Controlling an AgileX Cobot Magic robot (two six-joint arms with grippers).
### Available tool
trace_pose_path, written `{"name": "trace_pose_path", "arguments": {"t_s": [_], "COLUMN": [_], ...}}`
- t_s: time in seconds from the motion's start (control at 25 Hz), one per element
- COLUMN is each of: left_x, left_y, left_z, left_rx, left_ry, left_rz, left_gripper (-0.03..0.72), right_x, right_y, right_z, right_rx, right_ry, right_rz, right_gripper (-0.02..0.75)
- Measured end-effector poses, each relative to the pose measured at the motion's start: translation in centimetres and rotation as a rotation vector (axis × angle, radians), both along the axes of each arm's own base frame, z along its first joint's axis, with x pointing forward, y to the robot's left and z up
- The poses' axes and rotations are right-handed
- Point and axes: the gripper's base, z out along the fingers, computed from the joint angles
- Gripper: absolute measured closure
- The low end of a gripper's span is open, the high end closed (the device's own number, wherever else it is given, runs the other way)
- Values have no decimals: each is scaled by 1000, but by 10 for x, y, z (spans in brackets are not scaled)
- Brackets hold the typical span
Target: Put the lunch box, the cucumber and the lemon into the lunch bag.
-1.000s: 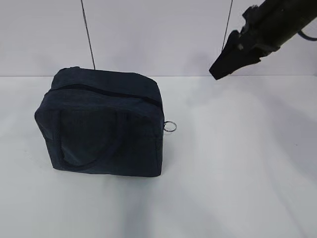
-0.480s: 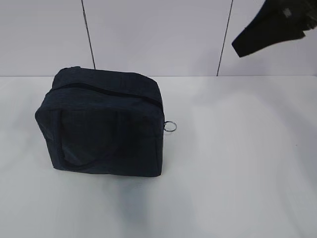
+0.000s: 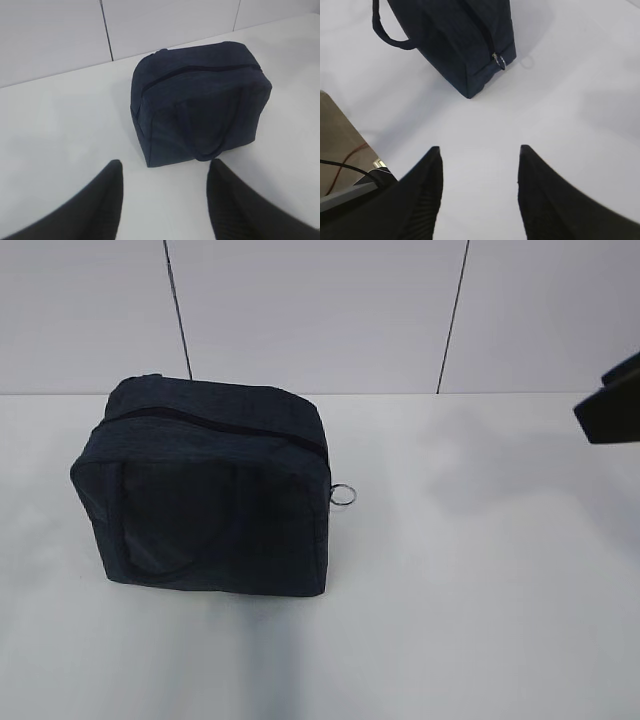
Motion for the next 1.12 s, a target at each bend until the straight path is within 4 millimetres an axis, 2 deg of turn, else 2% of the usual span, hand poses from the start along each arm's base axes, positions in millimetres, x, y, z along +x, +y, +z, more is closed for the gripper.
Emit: {"name": "trace_pose_path", "arguments": {"t_s": [0.28,0.56,0.68,0.92,1.12], "left_x": [-15,-17,-19,-35,-43], "left_y": [5,6,8,17,19], "left_z": [-8,-12,-12,-12,-31], "left_rx": [35,34,35,25,-23], "left_ry": [53,101,95,31,54], "left_rz": [3,17,43,97,131], "left_gripper": [295,295,295,295,295], "right_x": [-44,-83,-95,-111,-131], "right_y": [-20,-43,-52,-65,-72], "right_z": [-15,-12,-15,-28,-33], "right_rx": [-5,40,56,70,17], "right_ry": [-65,-223,-253,-269,-240], "right_rz": [-205,-455,-561,-699,-731], "right_gripper": [360,360,361,360,361]}}
